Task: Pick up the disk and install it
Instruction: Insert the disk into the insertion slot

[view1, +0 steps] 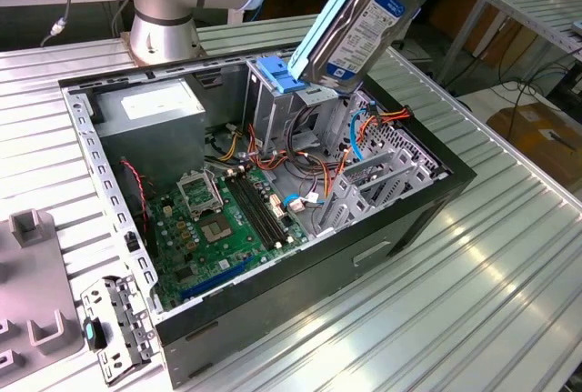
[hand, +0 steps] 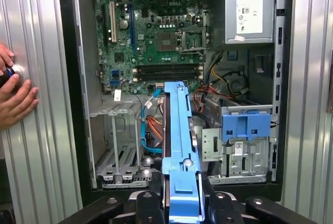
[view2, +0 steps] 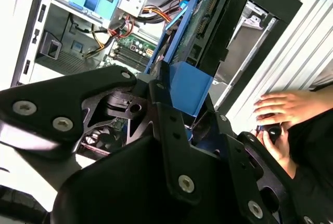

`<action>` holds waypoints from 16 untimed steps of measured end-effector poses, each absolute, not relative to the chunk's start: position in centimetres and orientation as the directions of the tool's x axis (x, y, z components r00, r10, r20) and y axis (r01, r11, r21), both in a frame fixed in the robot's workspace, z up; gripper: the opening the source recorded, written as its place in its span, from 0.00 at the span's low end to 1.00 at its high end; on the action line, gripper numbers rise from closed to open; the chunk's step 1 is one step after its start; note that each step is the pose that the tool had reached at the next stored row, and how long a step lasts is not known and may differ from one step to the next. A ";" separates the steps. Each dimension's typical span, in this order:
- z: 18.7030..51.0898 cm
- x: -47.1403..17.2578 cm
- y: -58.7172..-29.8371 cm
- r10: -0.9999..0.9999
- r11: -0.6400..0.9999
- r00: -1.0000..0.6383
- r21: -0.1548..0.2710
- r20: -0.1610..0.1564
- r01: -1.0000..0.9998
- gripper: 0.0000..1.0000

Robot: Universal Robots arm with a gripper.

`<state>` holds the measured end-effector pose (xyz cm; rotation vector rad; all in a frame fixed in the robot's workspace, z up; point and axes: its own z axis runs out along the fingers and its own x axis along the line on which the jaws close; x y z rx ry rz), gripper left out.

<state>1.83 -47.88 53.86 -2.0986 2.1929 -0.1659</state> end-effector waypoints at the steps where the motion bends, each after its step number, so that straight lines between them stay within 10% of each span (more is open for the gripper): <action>1: 53.8 1.3 -47.9 -0.999 0.043 -0.044 -0.163 0.002 -0.986 0.37; 16: 53.2 -0.9 -48.1 -0.999 0.043 -0.044 -0.227 -0.001 -0.973 0.37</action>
